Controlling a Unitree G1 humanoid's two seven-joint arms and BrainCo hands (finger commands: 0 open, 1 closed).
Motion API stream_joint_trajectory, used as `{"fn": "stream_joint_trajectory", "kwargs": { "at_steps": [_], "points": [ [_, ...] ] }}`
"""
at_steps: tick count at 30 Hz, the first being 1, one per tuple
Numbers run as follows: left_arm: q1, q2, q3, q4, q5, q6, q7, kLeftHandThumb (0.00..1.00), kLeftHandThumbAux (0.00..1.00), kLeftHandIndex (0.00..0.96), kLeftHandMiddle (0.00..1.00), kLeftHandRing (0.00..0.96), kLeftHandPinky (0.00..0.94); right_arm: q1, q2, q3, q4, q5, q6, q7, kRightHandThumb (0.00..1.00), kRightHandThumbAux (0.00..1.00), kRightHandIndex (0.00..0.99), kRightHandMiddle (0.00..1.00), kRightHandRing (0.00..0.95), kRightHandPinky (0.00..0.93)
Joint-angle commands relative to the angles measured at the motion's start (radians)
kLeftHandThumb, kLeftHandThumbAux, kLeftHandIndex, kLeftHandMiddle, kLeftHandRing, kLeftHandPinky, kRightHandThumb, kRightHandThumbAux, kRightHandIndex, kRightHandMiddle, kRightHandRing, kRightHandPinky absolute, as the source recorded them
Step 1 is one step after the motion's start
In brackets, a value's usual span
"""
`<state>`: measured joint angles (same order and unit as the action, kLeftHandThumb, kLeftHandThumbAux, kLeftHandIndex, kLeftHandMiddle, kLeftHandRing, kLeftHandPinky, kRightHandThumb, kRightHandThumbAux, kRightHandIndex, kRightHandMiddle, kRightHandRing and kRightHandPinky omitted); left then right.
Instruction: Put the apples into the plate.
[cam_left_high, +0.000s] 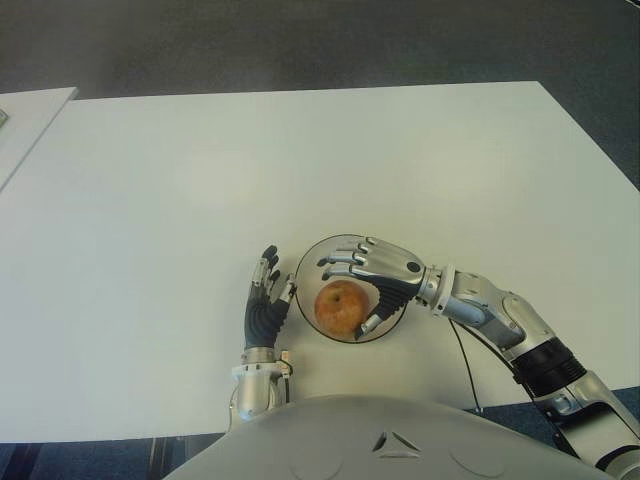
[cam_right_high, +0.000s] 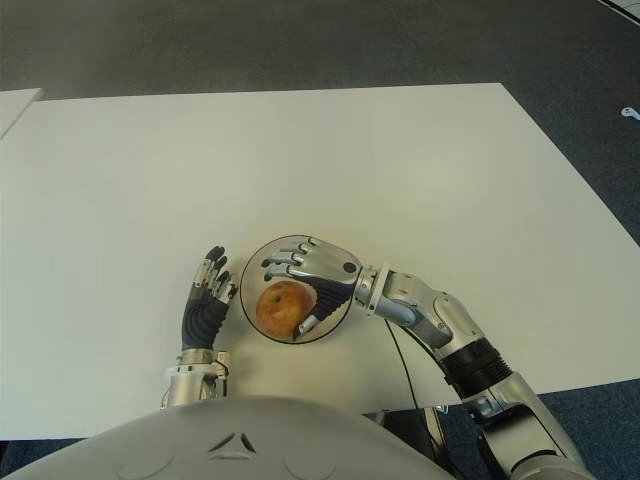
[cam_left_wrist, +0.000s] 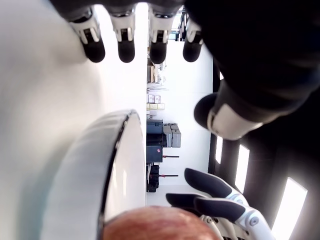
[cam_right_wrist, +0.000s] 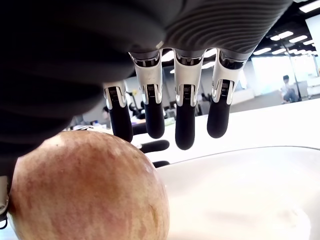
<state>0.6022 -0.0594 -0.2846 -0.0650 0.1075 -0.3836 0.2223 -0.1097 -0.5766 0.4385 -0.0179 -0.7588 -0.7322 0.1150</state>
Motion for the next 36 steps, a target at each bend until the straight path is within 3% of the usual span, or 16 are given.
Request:
{"fn": "stream_joint_trajectory", "kwargs": {
  "at_steps": [1, 9, 13, 17, 23, 26, 29, 33, 36],
  "points": [
    [0.004, -0.043, -0.027, 0.007, -0.006, 0.016, -0.005, 0.121, 0.613, 0.015, 0.013, 0.002, 0.013, -0.007, 0.004, -0.007, 0.007, -0.01, 0.01, 0.004, 0.027, 0.487, 0.266, 0.353, 0.339, 0.317],
    [-0.001, -0.042, -0.023, 0.026, 0.001, -0.01, 0.0, 0.113, 0.626, 0.018, 0.015, 0.002, 0.014, -0.005, 0.025, -0.012, 0.021, -0.014, 0.03, -0.007, 0.072, 0.497, 0.288, 0.371, 0.351, 0.332],
    [-0.002, -0.046, -0.024, 0.038, 0.0, -0.026, 0.002, 0.117, 0.63, 0.02, 0.022, 0.009, 0.025, -0.029, 0.074, -0.008, 0.111, 0.028, 0.076, -0.001, 0.121, 0.496, 0.291, 0.382, 0.367, 0.35],
    [-0.002, -0.057, -0.026, 0.047, -0.009, -0.043, 0.004, 0.137, 0.632, 0.027, 0.039, 0.031, 0.065, -0.036, 0.111, -0.028, 0.159, 0.079, 0.143, 0.018, 0.146, 0.494, 0.237, 0.324, 0.327, 0.322],
    [0.005, -0.077, -0.03, 0.051, -0.029, -0.049, 0.01, 0.163, 0.614, 0.025, 0.043, 0.033, 0.04, 0.002, 0.217, -0.127, 0.208, 0.279, 0.314, 0.026, 0.144, 0.472, 0.152, 0.219, 0.228, 0.224],
    [0.009, -0.085, -0.035, 0.047, -0.031, -0.047, 0.017, 0.171, 0.604, 0.024, 0.042, 0.032, 0.038, 0.016, 0.236, -0.151, 0.191, 0.327, 0.351, 0.034, 0.142, 0.463, 0.125, 0.191, 0.201, 0.201],
    [0.018, -0.103, -0.044, 0.041, -0.047, -0.058, 0.025, 0.181, 0.591, 0.023, 0.043, 0.03, 0.038, 0.017, 0.218, -0.214, 0.18, 0.416, 0.397, 0.075, 0.139, 0.452, 0.094, 0.16, 0.168, 0.161],
    [0.025, -0.113, -0.054, 0.047, -0.049, -0.069, 0.039, 0.178, 0.585, 0.018, 0.045, 0.027, 0.041, 0.036, 0.281, -0.283, 0.148, 0.56, 0.525, 0.1, 0.157, 0.474, 0.066, 0.136, 0.141, 0.137],
    [0.018, -0.112, -0.052, 0.062, -0.049, -0.081, 0.045, 0.173, 0.587, 0.016, 0.047, 0.026, 0.044, 0.022, 0.312, -0.329, 0.186, 0.65, 0.573, 0.116, 0.183, 0.522, 0.056, 0.134, 0.134, 0.13]
  ]
}}
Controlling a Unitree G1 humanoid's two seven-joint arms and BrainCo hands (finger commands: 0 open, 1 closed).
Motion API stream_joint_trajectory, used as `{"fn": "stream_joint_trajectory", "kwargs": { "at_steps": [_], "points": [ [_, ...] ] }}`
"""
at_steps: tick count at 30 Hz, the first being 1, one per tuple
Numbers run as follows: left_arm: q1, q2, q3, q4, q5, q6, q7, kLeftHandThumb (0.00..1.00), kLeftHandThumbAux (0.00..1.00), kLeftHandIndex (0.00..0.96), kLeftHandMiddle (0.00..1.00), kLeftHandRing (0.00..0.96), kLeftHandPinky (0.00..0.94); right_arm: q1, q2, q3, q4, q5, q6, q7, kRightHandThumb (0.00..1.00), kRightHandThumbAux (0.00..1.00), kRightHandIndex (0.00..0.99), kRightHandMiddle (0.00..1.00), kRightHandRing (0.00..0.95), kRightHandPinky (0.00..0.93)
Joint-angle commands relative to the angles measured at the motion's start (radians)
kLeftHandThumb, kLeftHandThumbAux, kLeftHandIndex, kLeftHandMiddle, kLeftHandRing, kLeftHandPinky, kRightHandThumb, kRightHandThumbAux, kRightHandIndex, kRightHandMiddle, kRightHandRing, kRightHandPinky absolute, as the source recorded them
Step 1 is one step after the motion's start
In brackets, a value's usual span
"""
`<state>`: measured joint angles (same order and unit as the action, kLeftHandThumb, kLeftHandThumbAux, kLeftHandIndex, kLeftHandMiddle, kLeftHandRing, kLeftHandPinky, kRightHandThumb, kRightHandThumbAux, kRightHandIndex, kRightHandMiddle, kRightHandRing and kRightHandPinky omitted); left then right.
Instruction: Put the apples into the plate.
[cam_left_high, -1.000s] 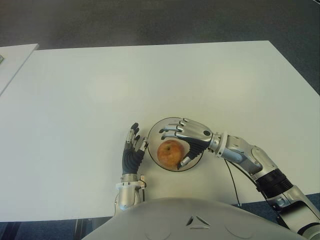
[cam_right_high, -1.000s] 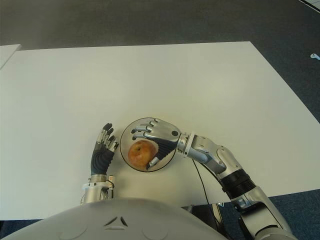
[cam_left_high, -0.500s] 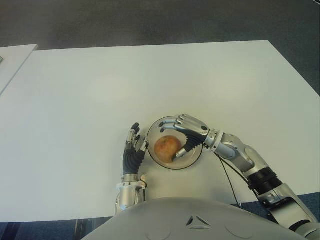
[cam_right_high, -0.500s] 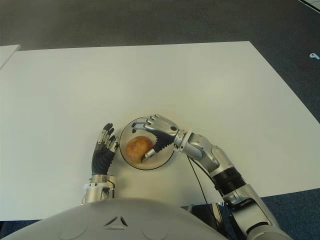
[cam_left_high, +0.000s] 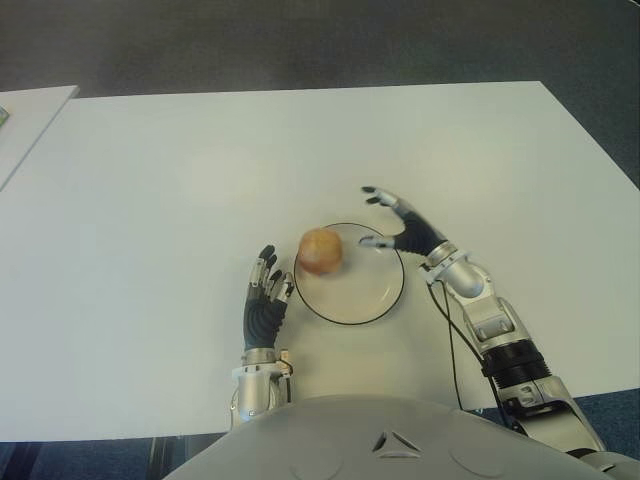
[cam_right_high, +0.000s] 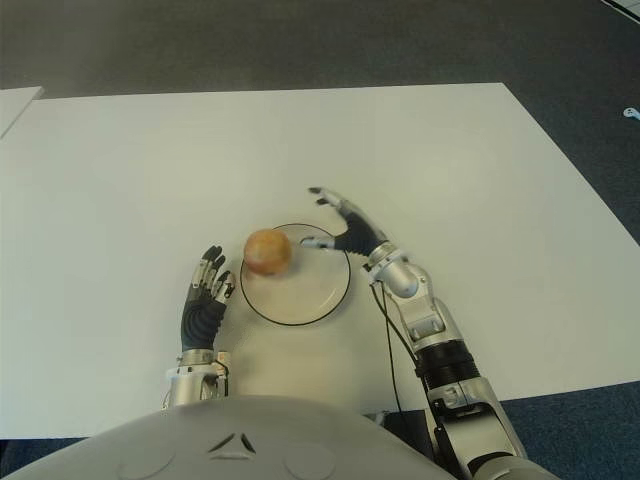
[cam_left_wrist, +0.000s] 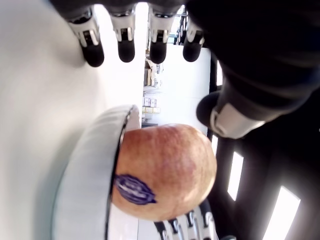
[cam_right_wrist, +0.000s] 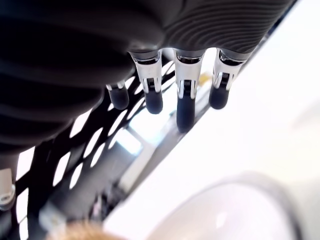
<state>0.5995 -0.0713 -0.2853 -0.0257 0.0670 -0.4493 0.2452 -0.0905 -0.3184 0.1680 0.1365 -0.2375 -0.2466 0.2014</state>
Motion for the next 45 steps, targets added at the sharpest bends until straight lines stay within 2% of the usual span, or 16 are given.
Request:
{"fn": "stream_joint_trajectory", "kwargs": {
  "at_steps": [1, 3, 5, 11, 21, 28, 36, 45],
  "points": [
    [0.019, -0.101, -0.052, 0.027, -0.008, -0.023, 0.025, 0.172, 0.587, 0.016, 0.047, 0.026, 0.044, -0.01, 0.066, -0.084, 0.078, 0.172, 0.094, 0.04, 0.187, 0.529, 0.056, 0.134, 0.134, 0.129],
    [0.018, -0.102, -0.053, 0.032, -0.005, -0.038, 0.031, 0.175, 0.583, 0.02, 0.05, 0.027, 0.048, -0.03, 0.098, -0.139, 0.188, 0.26, 0.091, 0.063, 0.209, 0.578, 0.054, 0.14, 0.133, 0.129],
    [0.021, -0.098, -0.053, 0.015, -0.002, -0.036, 0.035, 0.176, 0.582, 0.021, 0.049, 0.027, 0.049, -0.002, 0.127, -0.169, 0.204, 0.315, 0.084, 0.067, 0.22, 0.6, 0.057, 0.148, 0.138, 0.141],
    [0.033, -0.087, -0.057, -0.009, 0.008, -0.024, 0.038, 0.171, 0.601, 0.015, 0.035, 0.02, 0.038, 0.041, 0.173, -0.226, 0.239, 0.391, 0.046, 0.073, 0.254, 0.622, 0.09, 0.186, 0.171, 0.196],
    [0.043, -0.086, -0.049, -0.007, -0.007, -0.031, 0.038, 0.163, 0.6, 0.009, 0.014, 0.006, 0.023, 0.125, 0.215, -0.265, 0.116, 0.447, 0.078, 0.06, 0.293, 0.623, 0.141, 0.231, 0.223, 0.254],
    [0.043, -0.069, -0.041, -0.012, -0.02, -0.041, 0.023, 0.165, 0.602, 0.008, 0.015, 0.004, 0.021, 0.152, 0.228, -0.27, 0.08, 0.457, 0.109, 0.056, 0.28, 0.613, 0.152, 0.247, 0.228, 0.241],
    [0.047, -0.059, -0.035, -0.026, -0.017, -0.024, 0.026, 0.174, 0.602, 0.009, 0.012, 0.003, 0.022, 0.166, 0.234, -0.275, 0.08, 0.456, 0.119, 0.056, 0.242, 0.608, 0.15, 0.248, 0.22, 0.217],
    [0.065, -0.048, -0.029, -0.058, -0.015, -0.018, 0.026, 0.178, 0.573, 0.027, 0.041, 0.028, 0.062, 0.193, 0.244, -0.281, 0.101, 0.473, 0.097, 0.081, 0.257, 0.615, 0.154, 0.247, 0.21, 0.207]
  ]
}}
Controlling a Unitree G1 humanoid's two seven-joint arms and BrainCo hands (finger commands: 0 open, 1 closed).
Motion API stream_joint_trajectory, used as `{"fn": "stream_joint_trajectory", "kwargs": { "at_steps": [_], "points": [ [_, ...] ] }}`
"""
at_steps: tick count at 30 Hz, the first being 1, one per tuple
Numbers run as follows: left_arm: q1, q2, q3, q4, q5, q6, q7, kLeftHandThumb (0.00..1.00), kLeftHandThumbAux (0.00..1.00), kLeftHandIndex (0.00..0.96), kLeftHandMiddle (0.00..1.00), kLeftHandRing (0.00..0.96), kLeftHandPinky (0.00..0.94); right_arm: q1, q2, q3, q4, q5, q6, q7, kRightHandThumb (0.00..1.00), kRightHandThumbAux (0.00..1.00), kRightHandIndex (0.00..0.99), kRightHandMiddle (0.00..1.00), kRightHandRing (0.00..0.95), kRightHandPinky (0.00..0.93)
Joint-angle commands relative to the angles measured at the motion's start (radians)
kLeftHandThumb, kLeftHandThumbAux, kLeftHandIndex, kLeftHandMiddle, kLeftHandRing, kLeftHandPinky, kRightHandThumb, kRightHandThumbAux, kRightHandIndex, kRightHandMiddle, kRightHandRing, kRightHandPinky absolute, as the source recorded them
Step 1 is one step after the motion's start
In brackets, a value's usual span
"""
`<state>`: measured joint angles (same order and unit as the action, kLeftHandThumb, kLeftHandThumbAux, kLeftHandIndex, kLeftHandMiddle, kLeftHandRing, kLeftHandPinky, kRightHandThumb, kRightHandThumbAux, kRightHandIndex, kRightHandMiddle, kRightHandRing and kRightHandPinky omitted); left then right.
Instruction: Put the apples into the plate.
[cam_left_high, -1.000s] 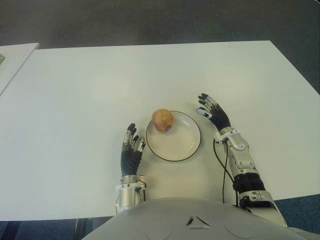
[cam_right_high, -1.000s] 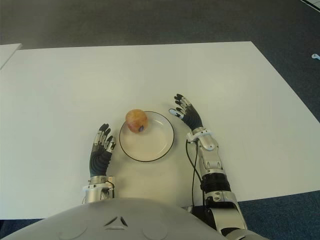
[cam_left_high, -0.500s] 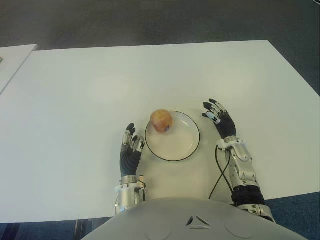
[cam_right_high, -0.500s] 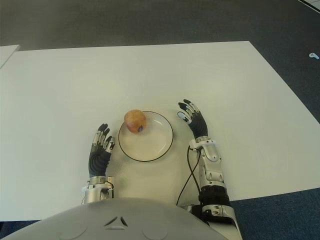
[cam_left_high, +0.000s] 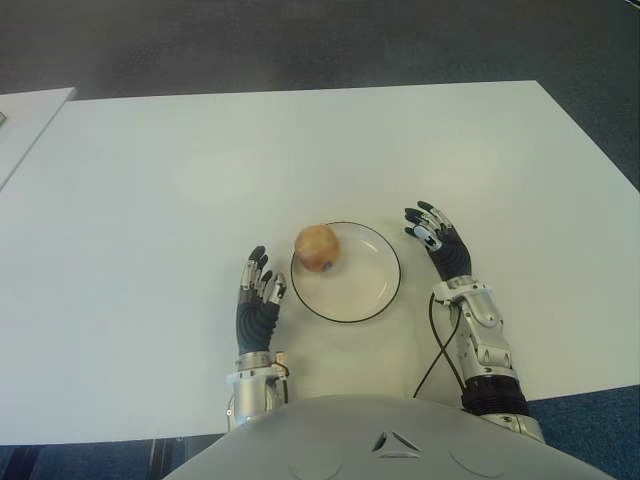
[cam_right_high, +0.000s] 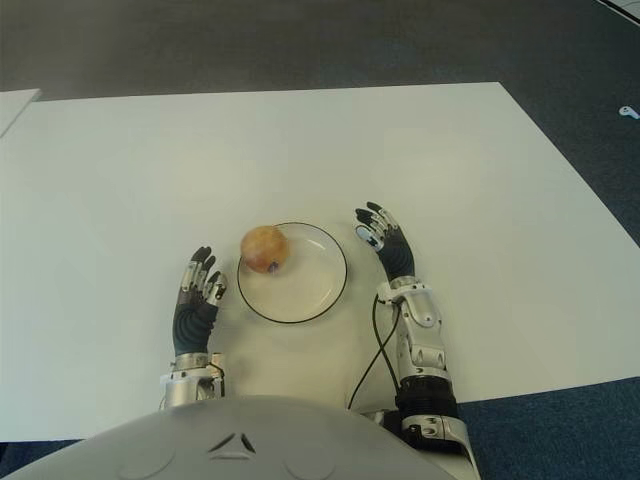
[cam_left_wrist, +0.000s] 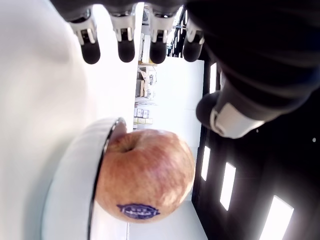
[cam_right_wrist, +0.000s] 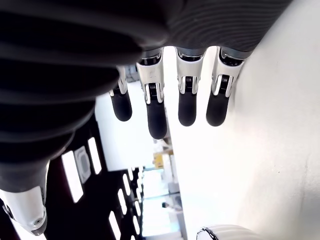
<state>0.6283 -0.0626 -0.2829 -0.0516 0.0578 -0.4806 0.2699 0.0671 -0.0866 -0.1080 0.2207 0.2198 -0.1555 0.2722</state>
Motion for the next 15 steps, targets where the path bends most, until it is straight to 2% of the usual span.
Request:
{"fn": "stream_joint_trajectory", "kwargs": {
  "at_steps": [1, 11, 15],
  "points": [
    [0.037, -0.055, -0.031, -0.034, -0.009, 0.015, -0.001, 0.18, 0.571, 0.029, 0.043, 0.03, 0.06, 0.043, 0.014, -0.003, 0.013, 0.016, 0.003, 0.012, 0.256, 0.616, 0.153, 0.243, 0.206, 0.2],
    [0.043, -0.04, -0.019, -0.053, -0.029, 0.049, -0.013, 0.175, 0.58, 0.019, 0.031, 0.017, 0.031, 0.115, 0.032, 0.009, -0.04, 0.015, -0.007, 0.01, 0.23, 0.599, 0.137, 0.218, 0.183, 0.188],
    [0.042, -0.045, -0.01, -0.047, -0.037, 0.039, -0.009, 0.177, 0.586, 0.023, 0.037, 0.021, 0.042, 0.137, 0.043, 0.011, -0.058, 0.018, 0.003, 0.002, 0.221, 0.602, 0.133, 0.203, 0.169, 0.177]
  ]
}}
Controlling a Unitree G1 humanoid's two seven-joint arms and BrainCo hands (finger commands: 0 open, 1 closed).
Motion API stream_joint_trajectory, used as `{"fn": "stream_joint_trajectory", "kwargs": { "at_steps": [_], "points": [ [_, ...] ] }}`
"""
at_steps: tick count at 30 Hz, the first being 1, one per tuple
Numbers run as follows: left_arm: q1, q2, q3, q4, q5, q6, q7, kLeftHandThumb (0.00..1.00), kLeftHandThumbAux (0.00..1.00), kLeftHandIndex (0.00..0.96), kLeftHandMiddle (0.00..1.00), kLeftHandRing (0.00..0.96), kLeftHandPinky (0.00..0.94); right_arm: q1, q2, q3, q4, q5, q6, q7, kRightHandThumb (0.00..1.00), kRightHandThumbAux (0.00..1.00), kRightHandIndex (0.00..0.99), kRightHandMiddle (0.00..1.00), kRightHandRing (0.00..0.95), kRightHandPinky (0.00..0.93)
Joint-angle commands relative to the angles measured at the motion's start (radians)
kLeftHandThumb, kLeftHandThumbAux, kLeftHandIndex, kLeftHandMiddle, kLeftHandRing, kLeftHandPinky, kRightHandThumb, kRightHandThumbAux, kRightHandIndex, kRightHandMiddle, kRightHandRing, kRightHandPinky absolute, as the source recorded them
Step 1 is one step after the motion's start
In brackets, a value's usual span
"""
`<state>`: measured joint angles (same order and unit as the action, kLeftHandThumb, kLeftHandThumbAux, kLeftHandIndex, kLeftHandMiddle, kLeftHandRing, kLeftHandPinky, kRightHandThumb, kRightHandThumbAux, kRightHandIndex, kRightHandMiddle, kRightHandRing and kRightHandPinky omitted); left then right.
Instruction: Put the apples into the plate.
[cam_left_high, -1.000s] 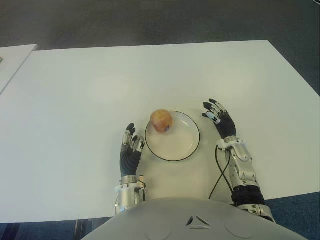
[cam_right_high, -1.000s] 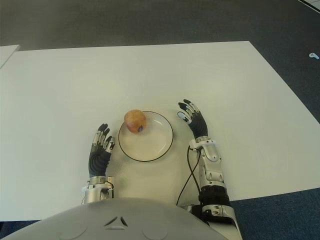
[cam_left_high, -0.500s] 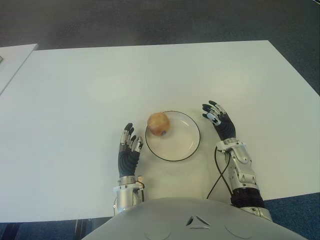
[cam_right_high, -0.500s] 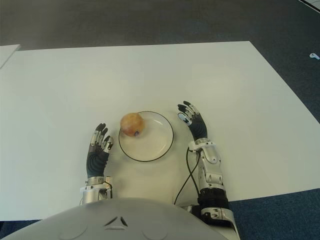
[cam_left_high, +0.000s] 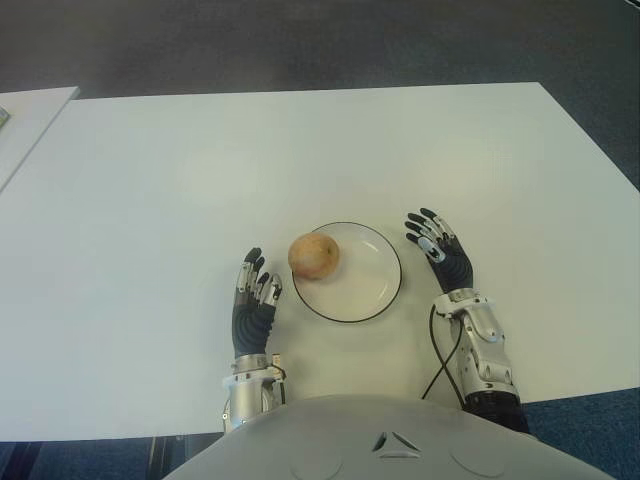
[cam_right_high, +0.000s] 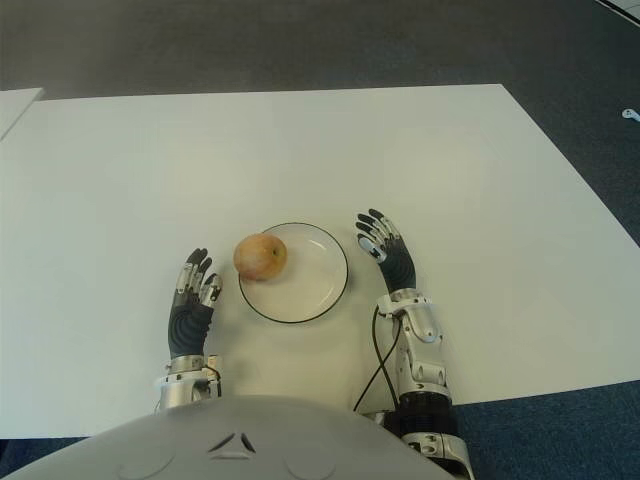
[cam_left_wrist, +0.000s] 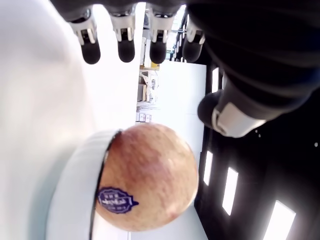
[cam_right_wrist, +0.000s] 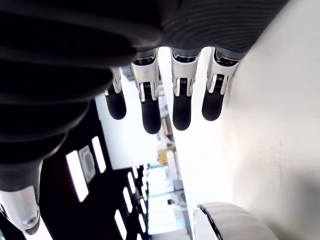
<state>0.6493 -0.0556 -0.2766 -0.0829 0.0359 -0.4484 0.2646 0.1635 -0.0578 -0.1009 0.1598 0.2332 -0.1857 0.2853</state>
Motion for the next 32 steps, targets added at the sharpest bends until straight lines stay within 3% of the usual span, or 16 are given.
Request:
{"fn": "stream_joint_trajectory", "kwargs": {
  "at_steps": [1, 12, 19, 27, 32],
  "points": [
    [0.021, -0.052, -0.016, -0.016, -0.015, 0.006, -0.004, 0.179, 0.586, 0.024, 0.039, 0.022, 0.043, 0.043, 0.015, 0.004, 0.001, 0.005, 0.034, -0.012, 0.221, 0.602, 0.133, 0.201, 0.168, 0.176],
    [0.031, -0.058, -0.001, -0.02, -0.049, 0.021, -0.008, 0.175, 0.564, 0.059, 0.067, 0.031, 0.028, 0.081, 0.034, 0.008, -0.024, 0.011, 0.032, -0.015, 0.211, 0.599, 0.098, 0.161, 0.122, 0.119],
    [0.032, -0.057, 0.001, -0.02, -0.04, -0.015, -0.008, 0.168, 0.545, 0.064, 0.076, 0.036, 0.034, 0.088, 0.04, 0.006, -0.01, 0.02, 0.017, 0.001, 0.212, 0.589, 0.067, 0.137, 0.092, 0.073],
    [0.036, -0.059, 0.0, -0.015, -0.06, -0.031, -0.016, 0.172, 0.526, 0.081, 0.096, 0.055, 0.068, 0.089, 0.043, 0.002, 0.006, 0.026, 0.006, 0.015, 0.208, 0.585, 0.062, 0.128, 0.083, 0.082],
    [0.039, -0.058, 0.001, -0.01, -0.095, -0.034, -0.038, 0.168, 0.53, 0.08, 0.095, 0.051, 0.038, 0.097, 0.046, 0.004, 0.005, 0.029, -0.003, 0.019, 0.215, 0.585, 0.066, 0.126, 0.083, 0.093]
  ]
}}
